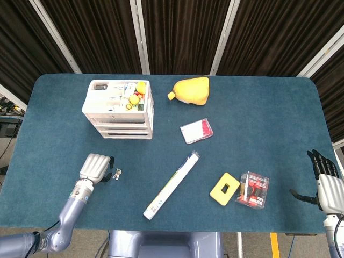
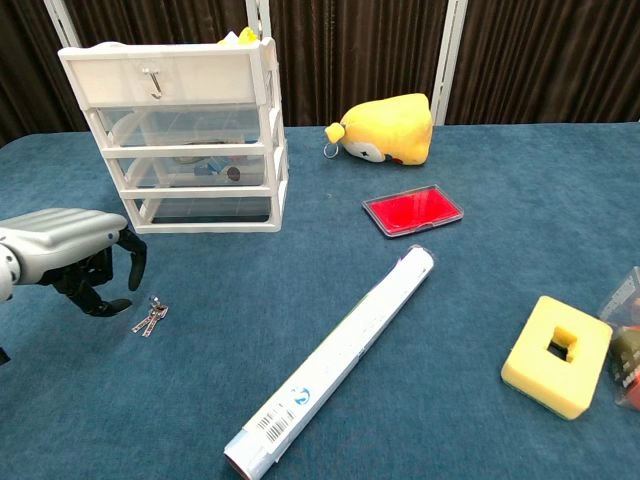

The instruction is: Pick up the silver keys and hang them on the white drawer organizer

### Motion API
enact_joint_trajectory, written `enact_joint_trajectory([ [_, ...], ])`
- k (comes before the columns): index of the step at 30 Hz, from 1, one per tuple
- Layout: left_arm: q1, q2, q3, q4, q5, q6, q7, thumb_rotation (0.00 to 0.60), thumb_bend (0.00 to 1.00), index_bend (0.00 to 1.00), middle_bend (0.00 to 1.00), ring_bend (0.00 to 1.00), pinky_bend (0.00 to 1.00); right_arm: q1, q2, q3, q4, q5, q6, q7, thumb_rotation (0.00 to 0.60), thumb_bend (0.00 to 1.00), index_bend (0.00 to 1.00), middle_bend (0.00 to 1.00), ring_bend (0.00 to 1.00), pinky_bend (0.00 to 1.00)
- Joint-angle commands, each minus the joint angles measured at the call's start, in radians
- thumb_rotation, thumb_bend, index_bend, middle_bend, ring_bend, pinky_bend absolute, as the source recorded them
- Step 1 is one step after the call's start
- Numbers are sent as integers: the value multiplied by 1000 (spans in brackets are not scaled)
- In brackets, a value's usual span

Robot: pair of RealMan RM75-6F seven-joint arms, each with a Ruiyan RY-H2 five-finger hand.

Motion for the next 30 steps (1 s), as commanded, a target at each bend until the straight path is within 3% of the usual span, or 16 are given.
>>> enact_joint_trajectory([
  [1,-15,-11,-1,7,-14,2,16,600,351,492,1000,987,822,0,0,0,0,0,0,1,600,3,0,0,0,0],
  [30,-87,-75,14,83,-96,6,36,600,379,524,1000,983,821,-2,0,3,-1,3,2,4,600,2,0,0,0,0],
])
